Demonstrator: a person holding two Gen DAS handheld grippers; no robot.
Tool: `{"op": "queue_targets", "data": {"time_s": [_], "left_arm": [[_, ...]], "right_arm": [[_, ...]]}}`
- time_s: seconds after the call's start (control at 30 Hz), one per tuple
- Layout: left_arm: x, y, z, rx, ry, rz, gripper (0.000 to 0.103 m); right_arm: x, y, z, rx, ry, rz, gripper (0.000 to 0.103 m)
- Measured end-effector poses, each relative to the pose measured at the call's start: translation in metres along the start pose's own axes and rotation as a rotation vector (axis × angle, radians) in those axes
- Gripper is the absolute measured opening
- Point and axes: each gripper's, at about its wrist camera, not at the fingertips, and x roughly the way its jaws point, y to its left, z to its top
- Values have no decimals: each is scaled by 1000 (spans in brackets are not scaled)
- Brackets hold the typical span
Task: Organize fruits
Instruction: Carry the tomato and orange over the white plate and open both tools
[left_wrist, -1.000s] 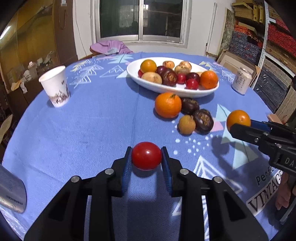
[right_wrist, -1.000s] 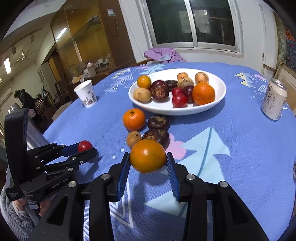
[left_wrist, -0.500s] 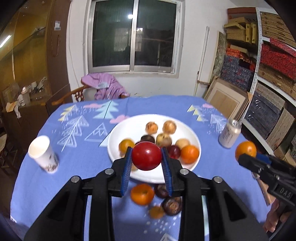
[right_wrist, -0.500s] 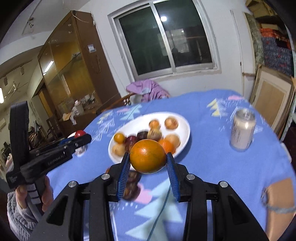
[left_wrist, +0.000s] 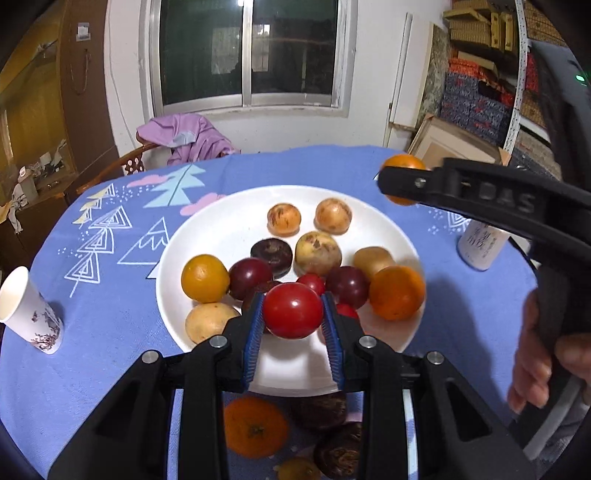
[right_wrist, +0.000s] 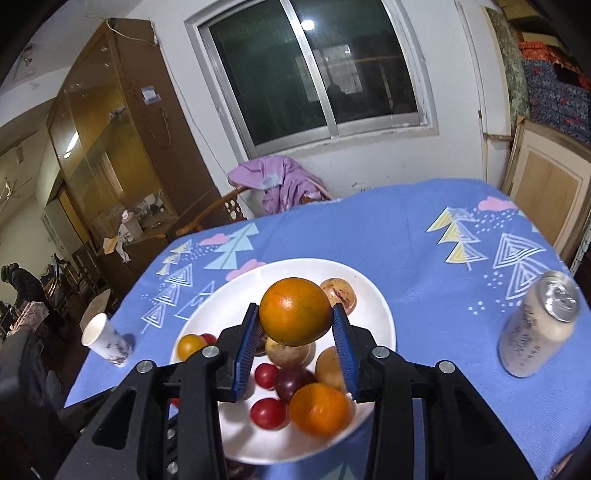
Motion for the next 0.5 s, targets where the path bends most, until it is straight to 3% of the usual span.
{"op": "queue_targets", "data": {"time_s": [0.23,0.5], "left_arm": [[32,-2,-8,11,62,-20,30],[32,-3,-8,10,53,-19,31]], "right_arm": [[47,-17,-1,6,86,-40,40],[69,-21,-11,10,130,-51,40]]}}
